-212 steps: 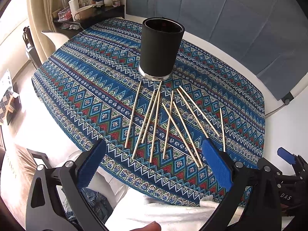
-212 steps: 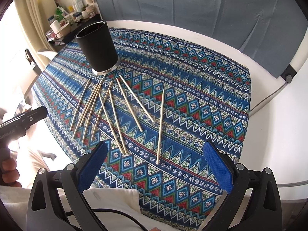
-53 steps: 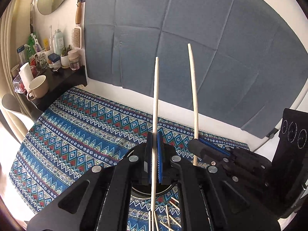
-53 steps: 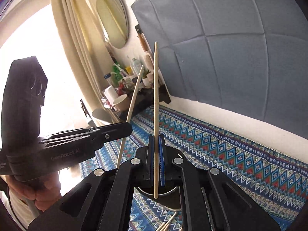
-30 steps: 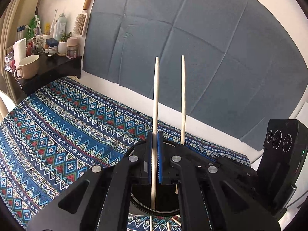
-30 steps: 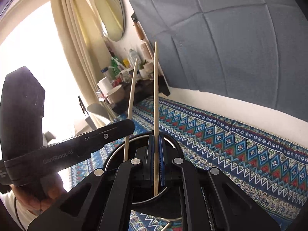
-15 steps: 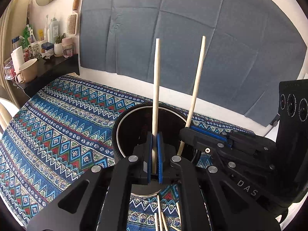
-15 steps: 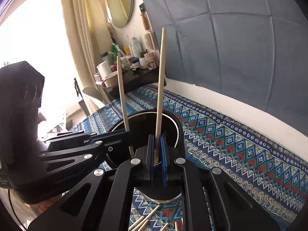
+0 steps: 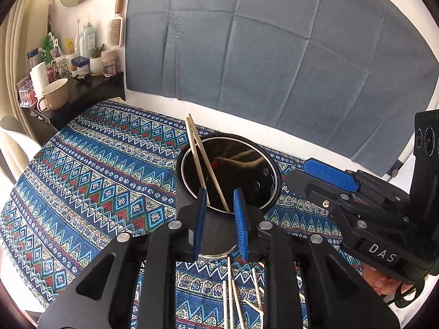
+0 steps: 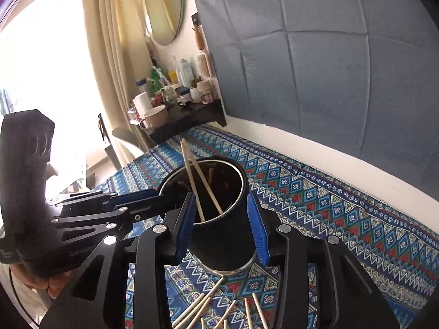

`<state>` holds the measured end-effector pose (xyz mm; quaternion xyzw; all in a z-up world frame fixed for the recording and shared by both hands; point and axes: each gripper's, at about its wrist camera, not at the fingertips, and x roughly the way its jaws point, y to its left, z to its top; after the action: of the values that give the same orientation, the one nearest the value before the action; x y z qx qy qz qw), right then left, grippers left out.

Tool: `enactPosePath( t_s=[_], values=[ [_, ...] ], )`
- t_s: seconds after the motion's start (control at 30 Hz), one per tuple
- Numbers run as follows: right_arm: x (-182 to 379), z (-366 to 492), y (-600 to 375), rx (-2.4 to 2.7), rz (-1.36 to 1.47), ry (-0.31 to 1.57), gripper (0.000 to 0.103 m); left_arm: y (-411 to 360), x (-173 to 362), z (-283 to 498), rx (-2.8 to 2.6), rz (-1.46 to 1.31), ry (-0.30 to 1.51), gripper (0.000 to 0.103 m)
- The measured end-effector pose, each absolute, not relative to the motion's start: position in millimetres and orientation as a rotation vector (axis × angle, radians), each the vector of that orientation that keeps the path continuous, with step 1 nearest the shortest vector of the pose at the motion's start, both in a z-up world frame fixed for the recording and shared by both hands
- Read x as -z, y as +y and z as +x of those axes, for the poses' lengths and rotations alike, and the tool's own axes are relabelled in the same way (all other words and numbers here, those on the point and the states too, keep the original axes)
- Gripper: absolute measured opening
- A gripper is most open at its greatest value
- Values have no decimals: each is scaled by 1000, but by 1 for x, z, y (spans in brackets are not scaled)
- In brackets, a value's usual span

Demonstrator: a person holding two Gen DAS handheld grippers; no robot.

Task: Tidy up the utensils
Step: 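Open both grippers to drop the sticks into the black cup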

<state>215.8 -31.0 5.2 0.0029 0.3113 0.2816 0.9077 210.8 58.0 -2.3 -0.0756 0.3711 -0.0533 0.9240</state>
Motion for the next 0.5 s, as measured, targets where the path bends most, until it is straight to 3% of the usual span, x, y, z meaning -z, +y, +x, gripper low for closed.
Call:
enactPosePath(
  t_s=[0.13,0.27,0.5],
  values=[
    [-8,209,-35,-577,3,650,52,60,3,204,103,-157,775,32],
    [-10,204,-41,-558,6,657,59,61,2,196,91,-164,776,50],
    [-3,198,-54,-522,14,705,70,59,8,185,86,-157,812,63]
  ],
)
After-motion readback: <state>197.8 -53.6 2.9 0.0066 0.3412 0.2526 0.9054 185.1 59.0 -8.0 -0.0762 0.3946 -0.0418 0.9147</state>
